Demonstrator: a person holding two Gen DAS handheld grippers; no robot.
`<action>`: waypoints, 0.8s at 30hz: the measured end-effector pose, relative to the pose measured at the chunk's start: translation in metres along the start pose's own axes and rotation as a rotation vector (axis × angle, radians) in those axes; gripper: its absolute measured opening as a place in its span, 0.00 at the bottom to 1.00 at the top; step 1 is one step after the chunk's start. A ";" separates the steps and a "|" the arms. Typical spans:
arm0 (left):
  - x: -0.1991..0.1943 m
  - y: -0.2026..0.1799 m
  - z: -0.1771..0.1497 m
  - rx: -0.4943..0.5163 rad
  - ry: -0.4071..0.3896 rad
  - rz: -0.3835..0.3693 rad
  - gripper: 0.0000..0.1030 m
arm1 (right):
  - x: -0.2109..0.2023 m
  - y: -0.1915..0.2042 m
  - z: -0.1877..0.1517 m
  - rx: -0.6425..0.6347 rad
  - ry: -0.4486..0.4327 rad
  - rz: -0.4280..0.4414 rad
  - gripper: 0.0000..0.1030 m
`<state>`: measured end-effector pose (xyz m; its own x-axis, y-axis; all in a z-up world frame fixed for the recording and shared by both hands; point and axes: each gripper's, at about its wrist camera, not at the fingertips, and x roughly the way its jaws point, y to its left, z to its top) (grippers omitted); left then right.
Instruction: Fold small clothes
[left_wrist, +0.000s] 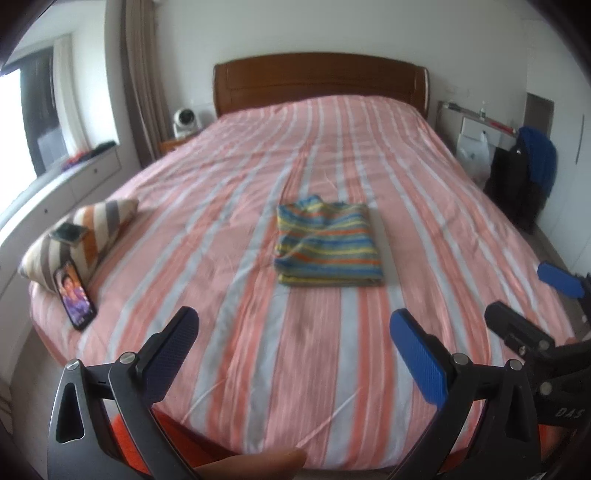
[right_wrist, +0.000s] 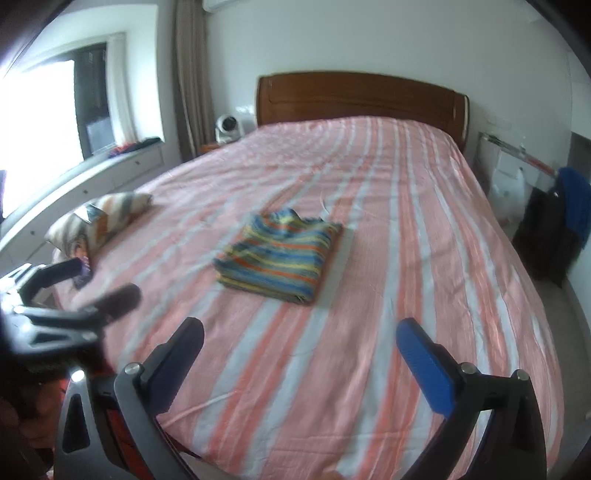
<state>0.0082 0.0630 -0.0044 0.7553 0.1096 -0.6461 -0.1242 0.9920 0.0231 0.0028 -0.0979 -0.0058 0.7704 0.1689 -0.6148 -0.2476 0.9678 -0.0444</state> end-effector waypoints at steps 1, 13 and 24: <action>-0.004 -0.001 0.001 0.006 -0.014 0.004 1.00 | -0.004 0.002 0.001 0.003 -0.012 -0.012 0.99; 0.000 -0.002 0.001 0.010 -0.008 0.038 1.00 | 0.009 -0.002 -0.002 0.045 0.071 0.010 0.99; 0.013 -0.006 -0.004 0.022 0.065 0.052 1.00 | 0.018 -0.006 -0.006 0.090 0.104 0.033 0.99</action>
<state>0.0159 0.0579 -0.0162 0.7049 0.1575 -0.6916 -0.1478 0.9862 0.0739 0.0146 -0.1017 -0.0213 0.6960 0.1855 -0.6936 -0.2148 0.9756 0.0454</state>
